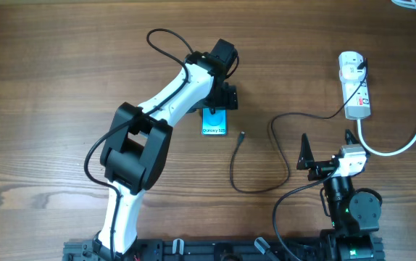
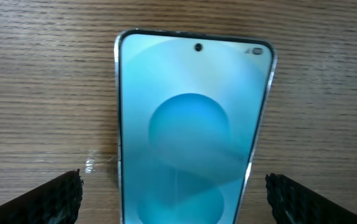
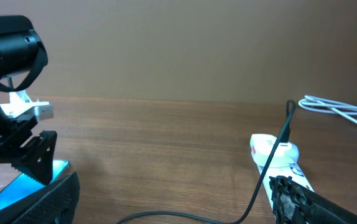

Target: Plug charger to phone and switch on socket

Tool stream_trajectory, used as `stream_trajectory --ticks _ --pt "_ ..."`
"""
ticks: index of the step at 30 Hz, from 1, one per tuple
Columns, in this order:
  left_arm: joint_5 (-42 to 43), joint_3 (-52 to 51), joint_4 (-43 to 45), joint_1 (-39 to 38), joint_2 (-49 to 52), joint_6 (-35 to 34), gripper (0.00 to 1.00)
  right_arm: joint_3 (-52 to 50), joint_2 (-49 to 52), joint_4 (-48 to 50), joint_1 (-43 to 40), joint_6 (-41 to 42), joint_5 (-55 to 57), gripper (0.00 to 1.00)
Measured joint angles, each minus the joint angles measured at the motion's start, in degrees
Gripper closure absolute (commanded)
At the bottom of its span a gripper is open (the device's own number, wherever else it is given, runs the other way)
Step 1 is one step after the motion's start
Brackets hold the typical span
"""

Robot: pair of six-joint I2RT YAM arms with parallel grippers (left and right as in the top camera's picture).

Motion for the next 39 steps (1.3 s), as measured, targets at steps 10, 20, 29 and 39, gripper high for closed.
stream_trajectory --ticks 10,20,29,39 --pt "-3.85 0.0 1.68 -2.16 2.58 1.29 0.0 0.0 0.0 0.0 0.0 0.02 0.0 0.0" --pt "-4.11 0.0 1.49 -2.19 2.58 1.31 0.0 0.0 0.0 0.0 0.0 0.02 0.0 0.0" --pt "-4.28 0.0 1.03 -2.16 2.58 1.31 0.0 0.0 0.0 0.02 0.0 -7.04 1.7 0.0" --pt "-4.31 0.0 0.96 -2.16 2.58 1.36 0.0 -0.07 0.33 22.4 0.13 14.97 -30.91 0.0"
